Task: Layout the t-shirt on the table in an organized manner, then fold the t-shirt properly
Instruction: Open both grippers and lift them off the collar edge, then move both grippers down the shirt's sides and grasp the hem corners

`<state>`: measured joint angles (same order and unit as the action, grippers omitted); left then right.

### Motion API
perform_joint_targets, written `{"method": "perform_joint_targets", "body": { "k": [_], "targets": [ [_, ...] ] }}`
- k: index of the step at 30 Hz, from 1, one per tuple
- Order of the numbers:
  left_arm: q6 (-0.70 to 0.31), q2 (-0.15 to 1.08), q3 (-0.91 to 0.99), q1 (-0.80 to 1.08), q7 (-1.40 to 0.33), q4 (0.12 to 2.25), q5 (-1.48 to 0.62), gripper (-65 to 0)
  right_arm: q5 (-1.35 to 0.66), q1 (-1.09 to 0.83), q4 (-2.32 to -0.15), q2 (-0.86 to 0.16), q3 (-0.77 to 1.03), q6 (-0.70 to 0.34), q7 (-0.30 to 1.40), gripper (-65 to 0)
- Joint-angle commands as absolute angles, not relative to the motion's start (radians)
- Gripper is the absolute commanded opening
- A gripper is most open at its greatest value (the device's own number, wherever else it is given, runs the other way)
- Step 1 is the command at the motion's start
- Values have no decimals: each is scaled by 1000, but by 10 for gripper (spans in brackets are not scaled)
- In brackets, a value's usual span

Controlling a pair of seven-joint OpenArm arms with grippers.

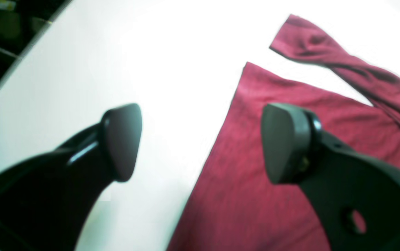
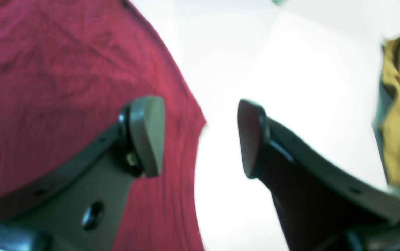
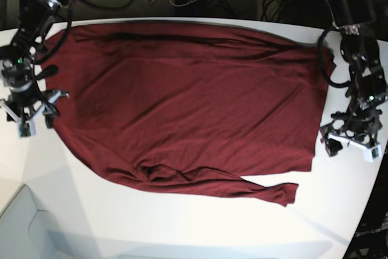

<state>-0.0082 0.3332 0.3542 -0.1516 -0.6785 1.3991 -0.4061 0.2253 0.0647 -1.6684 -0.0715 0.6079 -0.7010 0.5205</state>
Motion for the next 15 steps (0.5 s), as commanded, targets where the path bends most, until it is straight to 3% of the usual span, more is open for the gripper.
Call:
{"method": "perform_joint_targets", "body": {
  "k": [1,5,15],
  "targets": [
    [-7,352,328,-217,-657,1368,-403,-134,251,101,-1658,-84,598,-698,506,-313],
    [-7,372,216,-369,-561,1142,-401,-134,317,162,-1598,-81,562,-698,506,-313],
    [-7,354,-211,-667,-73,427,-409,-134,325,163,-1587,-81,521,-698,507,-313]
  ]
}}
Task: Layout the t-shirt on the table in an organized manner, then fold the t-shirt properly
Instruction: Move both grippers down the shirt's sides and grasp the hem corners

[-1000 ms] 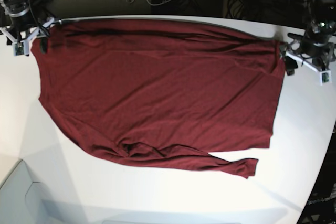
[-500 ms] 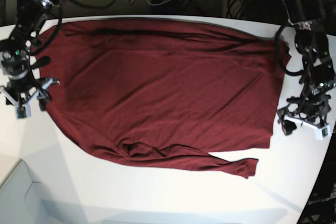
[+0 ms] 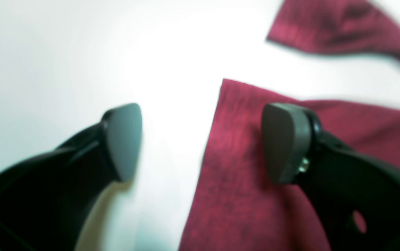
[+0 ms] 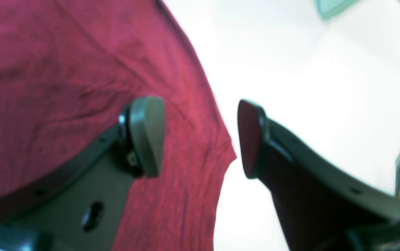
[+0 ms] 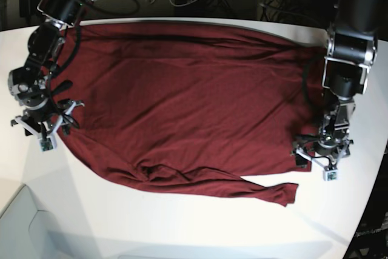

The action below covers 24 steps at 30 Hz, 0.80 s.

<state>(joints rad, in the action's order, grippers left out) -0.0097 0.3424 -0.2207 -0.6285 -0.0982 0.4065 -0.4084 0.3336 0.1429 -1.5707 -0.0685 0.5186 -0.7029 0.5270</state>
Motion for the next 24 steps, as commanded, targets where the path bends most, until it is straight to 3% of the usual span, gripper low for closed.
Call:
{"method": "perform_joint_targets", "body": {
  "k": [1,5,11,15,17,22,24],
  "targets": [
    [-7,334,-251,-676,-21,377,-407,-134,325,163,-1587,-81,519,-698,509,-313],
    [-7,300,-344,-680,116,312,-404,-136,325,163,-1587,-81,519,-698,507,-314],
    [-7,275,-355,-673,120,311,-406,-137,323,183,-1567,-82,472,-698,504,-314],
    [-7,277,-355,-654,120,311,-404,-142,325,268,-1431,-90,441,-698,504,-314],
    [-7,280,-355,-651,120,311,-404,-188,325,331,-1325,-113,441,-698,504,-314],
    [-7,303,-355,-636,127,311,-410,-412,325,510,-1056,-154,441,-698,487,-314],
    [-7,303,-355,-636,127,311,-410,-441,325,578,-943,-162,440,-698,423,-314]
  ]
}}
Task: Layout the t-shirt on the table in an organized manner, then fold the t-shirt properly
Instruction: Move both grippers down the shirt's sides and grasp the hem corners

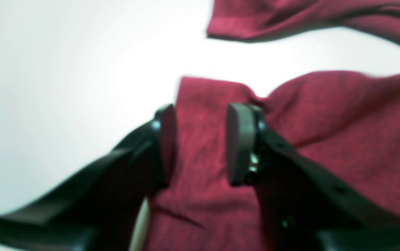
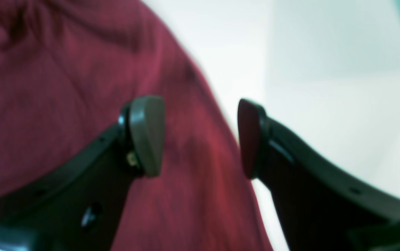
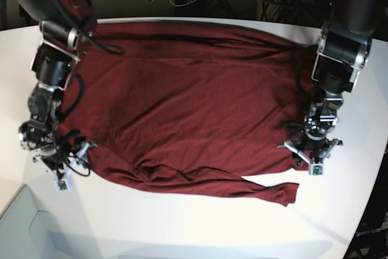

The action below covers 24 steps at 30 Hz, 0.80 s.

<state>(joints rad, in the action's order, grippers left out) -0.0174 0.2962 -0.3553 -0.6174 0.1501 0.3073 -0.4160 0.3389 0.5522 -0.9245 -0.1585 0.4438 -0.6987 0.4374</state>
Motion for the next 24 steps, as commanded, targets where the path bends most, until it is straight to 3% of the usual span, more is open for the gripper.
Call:
{"method": "perform_joint_targets", "body": {
  "k": [1,5,9,15,19,24],
  "targets": [
    [-7,303,-355,-636,127,311,-406,-449,325,607,-885,-165,440,-698,378,-314],
    [-7,303,-355,-636,120,311,-410,-506,325,664,-707,-185,412,-698,237,-314],
    [-5,303,-355,-642,120,311,-410,-650,325,685,-562,-209,354,-698,111,-314],
    [-5,303,-355,-644,119,311,-410,-648,325,679,-507,-226,335,-515,-42,-313],
    [-5,303,-355,-641,119,311,-410,-648,325,677,-507,-237,338,-479,-65,-306],
    [-5,303,-355,-642,119,320,-412,-649,325,676,-506,-240,341,-475,-65,-254]
  ]
}}
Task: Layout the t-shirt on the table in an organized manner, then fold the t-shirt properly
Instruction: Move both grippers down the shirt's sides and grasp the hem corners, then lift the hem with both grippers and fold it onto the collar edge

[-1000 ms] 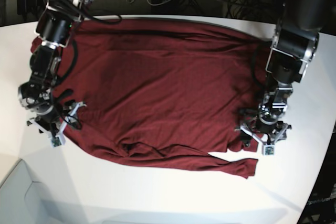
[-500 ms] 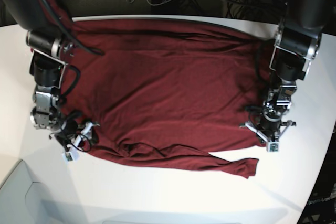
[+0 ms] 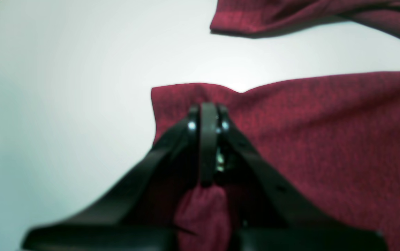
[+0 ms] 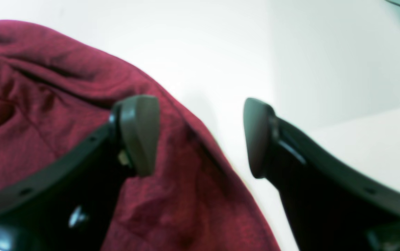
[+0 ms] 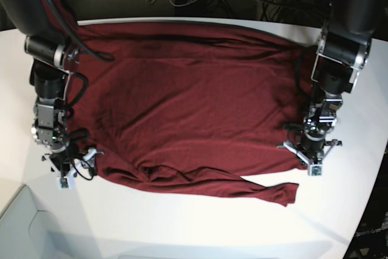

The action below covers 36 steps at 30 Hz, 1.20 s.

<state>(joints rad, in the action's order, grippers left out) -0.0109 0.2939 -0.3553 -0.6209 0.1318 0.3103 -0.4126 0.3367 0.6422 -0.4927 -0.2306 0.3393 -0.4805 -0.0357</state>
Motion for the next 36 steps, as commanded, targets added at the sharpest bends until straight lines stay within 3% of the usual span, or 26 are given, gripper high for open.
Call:
{"method": "perform_joint_targets", "body": {
  "k": [1,23,29,36],
  "targets": [
    [-5,303,-354,-644,119,320,-412,-649,325,674,-506,-240,341,-475,-65,-248],
    [-5,332,-194,-564,59,584,-403,-649,325,653,-506,-236,343,-472,-64,-242],
    [-5,332,-194,-564,56,584,-403,-649,323,653,-495,-232,337,-361,-64,-212],
    [-5,332,-194,-564,54,584,-403,-649,323,659,-420,-236,335,-355,-65,-210]
  ]
}}
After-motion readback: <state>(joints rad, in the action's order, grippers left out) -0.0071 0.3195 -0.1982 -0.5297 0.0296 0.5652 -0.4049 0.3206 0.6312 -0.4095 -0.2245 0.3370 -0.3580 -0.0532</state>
